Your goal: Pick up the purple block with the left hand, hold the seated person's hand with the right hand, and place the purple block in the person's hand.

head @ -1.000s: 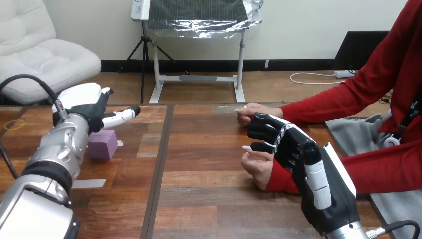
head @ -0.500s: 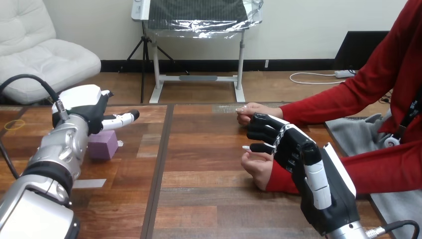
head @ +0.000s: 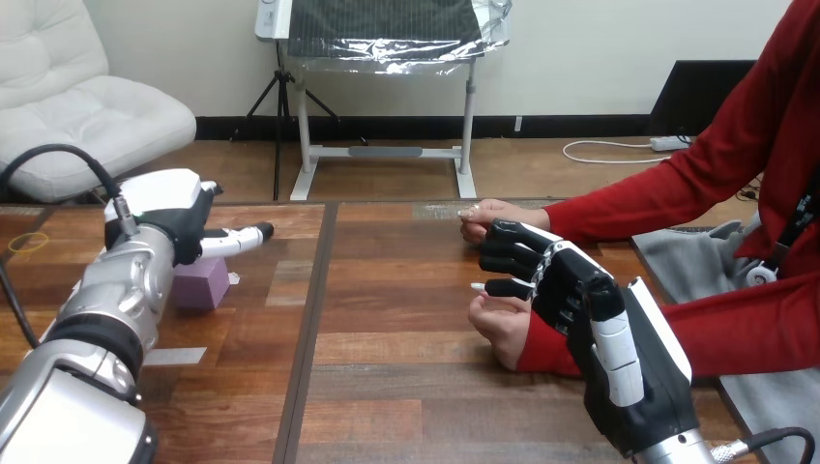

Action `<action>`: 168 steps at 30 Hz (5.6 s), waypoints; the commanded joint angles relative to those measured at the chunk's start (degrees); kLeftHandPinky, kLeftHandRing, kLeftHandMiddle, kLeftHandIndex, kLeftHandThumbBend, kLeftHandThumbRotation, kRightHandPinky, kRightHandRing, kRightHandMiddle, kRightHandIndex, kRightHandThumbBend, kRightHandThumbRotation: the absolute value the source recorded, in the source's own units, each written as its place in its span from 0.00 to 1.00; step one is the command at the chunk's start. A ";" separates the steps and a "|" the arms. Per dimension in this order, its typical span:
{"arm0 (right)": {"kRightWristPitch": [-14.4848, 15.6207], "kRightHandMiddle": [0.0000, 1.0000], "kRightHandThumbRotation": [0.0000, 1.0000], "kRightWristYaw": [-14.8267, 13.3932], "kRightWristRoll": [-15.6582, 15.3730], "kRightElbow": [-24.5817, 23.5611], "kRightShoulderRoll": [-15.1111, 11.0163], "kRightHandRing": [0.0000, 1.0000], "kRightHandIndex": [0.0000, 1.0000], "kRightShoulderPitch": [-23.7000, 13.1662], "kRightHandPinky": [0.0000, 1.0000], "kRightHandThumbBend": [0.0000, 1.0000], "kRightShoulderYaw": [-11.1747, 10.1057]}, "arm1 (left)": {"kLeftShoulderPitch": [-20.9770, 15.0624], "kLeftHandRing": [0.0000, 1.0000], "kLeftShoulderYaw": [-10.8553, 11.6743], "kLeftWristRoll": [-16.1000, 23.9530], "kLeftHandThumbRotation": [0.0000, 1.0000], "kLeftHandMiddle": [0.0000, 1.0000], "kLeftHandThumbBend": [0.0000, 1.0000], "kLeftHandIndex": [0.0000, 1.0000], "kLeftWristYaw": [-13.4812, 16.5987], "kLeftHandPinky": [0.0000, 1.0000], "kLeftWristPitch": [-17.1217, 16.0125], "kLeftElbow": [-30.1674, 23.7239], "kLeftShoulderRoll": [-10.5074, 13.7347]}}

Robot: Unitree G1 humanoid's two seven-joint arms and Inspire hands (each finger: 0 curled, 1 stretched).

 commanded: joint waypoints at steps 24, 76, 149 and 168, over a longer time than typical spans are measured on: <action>-1.69 0.81 1.00 0.25 0.08 -2.79 -0.41 0.81 0.79 -3.70 0.76 0.85 -0.38 | -0.65 0.95 -2.87 1.34 0.90 0.95 0.63 0.91 -1.10 0.99 -0.32 -0.16 -1.52; -1.96 0.81 1.00 1.13 0.80 -3.38 -0.84 0.81 0.80 -3.47 0.77 0.86 -0.52 | 4.22 0.94 -2.87 -0.11 0.88 0.94 0.62 0.91 -3.01 1.00 -0.95 -0.02 -3.28; 1.01 0.78 1.00 -2.01 0.53 -4.36 -0.04 0.78 0.77 -3.36 0.72 0.88 -2.02 | 8.99 0.32 5.75 -9.71 0.49 0.37 0.57 0.38 16.27 0.32 -6.80 -3.20 -2.43; 0.75 0.79 1.00 -2.42 0.48 -4.06 -0.18 0.79 0.78 -3.21 0.74 0.85 -2.06 | 9.33 0.28 8.27 -11.67 0.41 0.34 0.54 0.34 20.45 0.28 -11.12 -4.90 -2.03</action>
